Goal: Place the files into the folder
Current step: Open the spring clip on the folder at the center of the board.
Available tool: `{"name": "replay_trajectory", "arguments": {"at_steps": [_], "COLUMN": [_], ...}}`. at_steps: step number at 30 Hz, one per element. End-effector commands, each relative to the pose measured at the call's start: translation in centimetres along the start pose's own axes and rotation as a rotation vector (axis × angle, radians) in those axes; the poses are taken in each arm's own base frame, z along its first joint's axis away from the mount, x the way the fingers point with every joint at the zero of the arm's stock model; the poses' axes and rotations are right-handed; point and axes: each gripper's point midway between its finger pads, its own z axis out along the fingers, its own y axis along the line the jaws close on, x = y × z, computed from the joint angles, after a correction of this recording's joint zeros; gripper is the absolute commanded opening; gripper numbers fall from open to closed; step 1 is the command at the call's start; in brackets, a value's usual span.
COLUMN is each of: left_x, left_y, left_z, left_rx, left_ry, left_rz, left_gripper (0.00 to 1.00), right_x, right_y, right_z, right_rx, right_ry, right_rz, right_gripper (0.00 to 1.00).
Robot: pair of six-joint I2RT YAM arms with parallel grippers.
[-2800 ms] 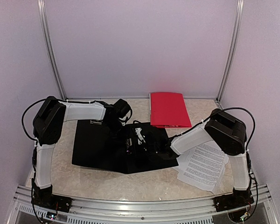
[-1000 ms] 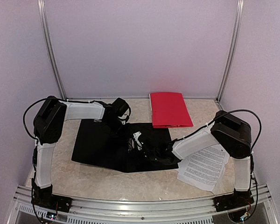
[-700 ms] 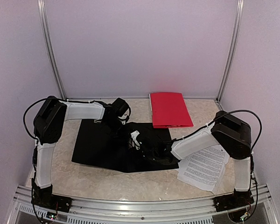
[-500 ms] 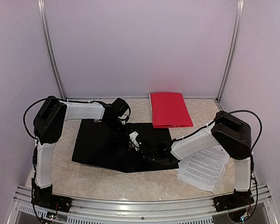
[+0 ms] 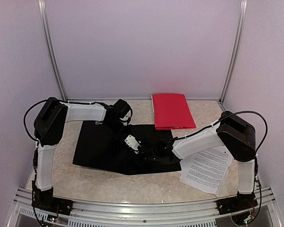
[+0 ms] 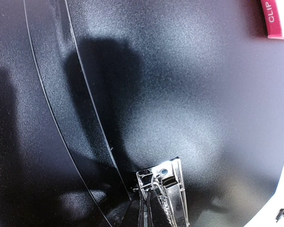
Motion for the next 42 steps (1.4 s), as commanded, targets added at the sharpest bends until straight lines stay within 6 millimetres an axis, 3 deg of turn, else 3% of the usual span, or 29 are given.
{"name": "replay_trajectory", "arguments": {"at_steps": [1,10,21,32,42], "left_x": [5.6,5.4,5.5,5.4,5.4], "left_y": [2.7,2.6,2.7,2.6,2.6], "left_z": [4.0,3.8,3.8,3.7,3.7], "left_rx": [-0.056,-0.038,-0.037,-0.033,-0.032], "left_ry": [0.21,0.214,0.218,0.216,0.217], "left_rz": [-0.044,-0.055,-0.06,-0.061,-0.059], "left_gripper": [0.03,0.02,0.02,0.02,0.02], "right_x": [-0.9,-0.5,0.6,2.4,2.2], "right_y": [0.8,0.6,-0.1,-0.9,-1.4], "right_z": [-1.8,-1.0,0.3,1.3,1.7], "right_rx": [-0.064,-0.084,-0.118,-0.135,-0.114], "right_ry": [-0.002,0.072,0.185,0.281,0.276], "right_rz": [-0.201,-0.419,-0.546,-0.598,-0.599], "right_gripper": [0.3,0.32,0.28,0.21,0.16]}}
